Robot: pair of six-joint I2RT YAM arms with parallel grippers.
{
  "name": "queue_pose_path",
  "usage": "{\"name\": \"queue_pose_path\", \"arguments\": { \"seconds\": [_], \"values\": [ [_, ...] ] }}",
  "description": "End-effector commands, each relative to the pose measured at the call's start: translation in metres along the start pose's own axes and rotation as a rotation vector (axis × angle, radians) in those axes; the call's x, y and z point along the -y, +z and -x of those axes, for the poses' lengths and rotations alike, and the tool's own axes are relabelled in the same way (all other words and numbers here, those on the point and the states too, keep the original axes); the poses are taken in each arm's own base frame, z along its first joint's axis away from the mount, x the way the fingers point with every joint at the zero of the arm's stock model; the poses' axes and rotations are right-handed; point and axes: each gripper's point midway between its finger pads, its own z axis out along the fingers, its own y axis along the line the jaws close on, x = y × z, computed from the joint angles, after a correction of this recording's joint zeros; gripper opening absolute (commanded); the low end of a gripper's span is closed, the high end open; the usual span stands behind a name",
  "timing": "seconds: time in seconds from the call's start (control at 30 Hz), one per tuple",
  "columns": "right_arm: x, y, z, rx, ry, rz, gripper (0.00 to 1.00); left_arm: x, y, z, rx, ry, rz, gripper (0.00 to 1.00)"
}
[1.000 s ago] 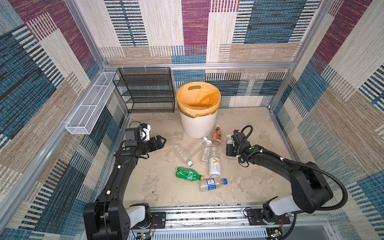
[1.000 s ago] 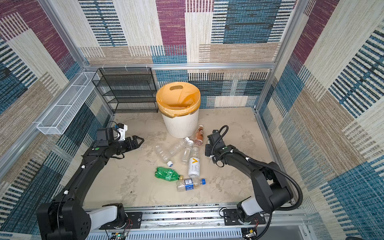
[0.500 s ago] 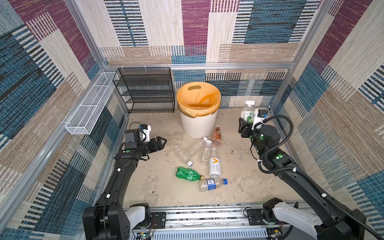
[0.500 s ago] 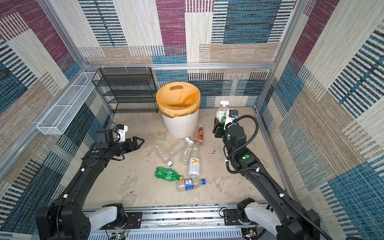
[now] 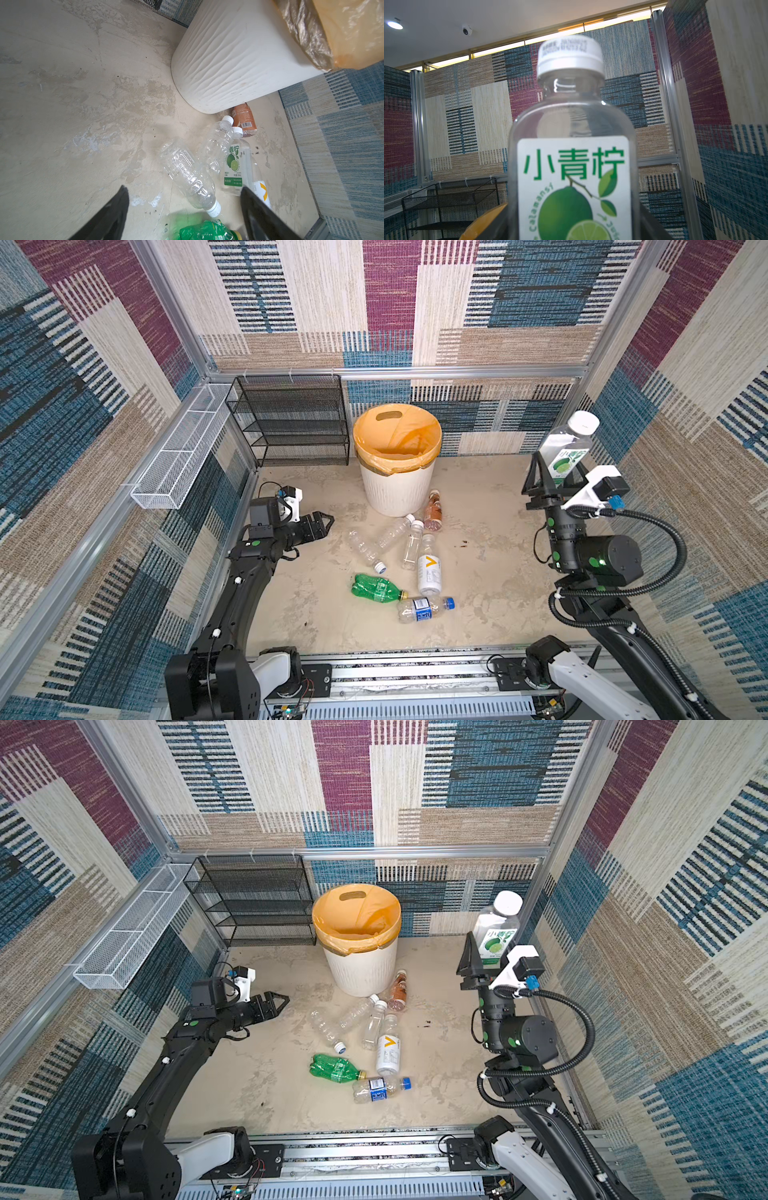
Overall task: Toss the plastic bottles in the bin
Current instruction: 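Lift the lime-labelled bottle over the bin and open the right gripper, then grasp the crumpled clear bottle with the left gripper while the right gripper withdraws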
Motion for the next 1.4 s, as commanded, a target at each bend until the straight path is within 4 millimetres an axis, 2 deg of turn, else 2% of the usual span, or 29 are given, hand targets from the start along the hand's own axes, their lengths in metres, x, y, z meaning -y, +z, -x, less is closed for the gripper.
{"name": "queue_pose_path", "arguments": {
  "seconds": [0.0, 0.03, 0.07, 0.1, 0.13, 0.2, 0.27, 0.43, 0.5, 0.67, 0.73, 0.8, 0.9, 0.97, 1.07, 1.17, 1.27, 1.37],
  "values": [
    [-0.046, 0.055, -0.010, -0.078, 0.050, 0.172, 0.65, 0.007, -0.004, 0.006, 0.029, 0.003, -0.031, 0.85],
    [-0.062, 0.079, -0.017, -0.148, 0.063, 0.221, 0.65, 0.007, -0.005, 0.006, 0.033, 0.003, -0.024, 0.85],
    [-0.079, 0.105, -0.035, -0.261, 0.051, 0.266, 0.66, 0.007, -0.007, 0.006, 0.036, 0.001, -0.017, 0.85],
    [-0.095, 0.131, -0.061, -0.398, 0.036, 0.302, 0.68, 0.007, -0.009, 0.006, 0.040, -0.009, -0.014, 0.86],
    [-0.107, 0.148, -0.083, -0.504, 0.018, 0.336, 0.70, 0.008, -0.010, 0.005, 0.043, -0.023, -0.015, 0.87],
    [-0.122, 0.167, -0.114, -0.622, 0.003, 0.363, 0.75, 0.009, -0.013, 0.000, 0.054, -0.066, -0.018, 0.90],
    [-0.121, 0.175, -0.120, -0.622, 0.004, 0.344, 0.81, 0.002, -0.015, -0.007, 0.066, -0.123, 0.013, 0.90],
    [-0.105, 0.170, -0.089, -0.493, 0.010, 0.285, 0.96, 0.000, -0.019, -0.020, 0.078, -0.185, 0.015, 0.92],
    [-0.099, 0.164, -0.082, -0.476, 0.009, 0.270, 0.99, 0.003, -0.018, -0.020, 0.073, -0.192, 0.002, 0.93],
    [-0.074, 0.143, -0.073, -0.462, -0.001, 0.202, 0.99, 0.013, -0.007, -0.021, 0.043, -0.198, -0.030, 0.93],
    [-0.059, 0.129, -0.076, -0.468, 0.000, 0.160, 0.99, 0.017, 0.002, -0.025, 0.024, -0.198, -0.037, 0.93],
    [-0.041, 0.111, -0.090, -0.501, 0.007, 0.111, 0.99, 0.019, 0.012, -0.032, -0.002, -0.216, -0.021, 0.93],
    [-0.008, 0.078, -0.129, -0.595, 0.052, 0.029, 1.00, 0.022, 0.026, -0.045, -0.035, -0.265, 0.000, 0.93],
    [0.008, 0.049, -0.164, -0.678, 0.093, -0.012, 1.00, 0.023, 0.036, -0.054, -0.052, -0.299, 0.011, 0.93],
    [0.025, 0.005, -0.216, -0.811, 0.135, -0.068, 1.00, 0.028, 0.049, -0.064, -0.081, -0.338, 0.025, 0.92],
    [0.038, -0.030, -0.257, -0.909, 0.184, -0.109, 1.00, 0.034, 0.062, -0.072, -0.125, -0.355, 0.024, 0.91],
    [0.046, -0.056, -0.286, -0.981, 0.213, -0.128, 0.99, 0.032, 0.077, -0.083, -0.166, -0.391, 0.020, 0.91],
    [0.051, -0.062, -0.296, -0.998, 0.212, -0.138, 0.99, 0.032, 0.090, -0.089, -0.188, -0.434, 0.000, 0.89]
  ]
}}
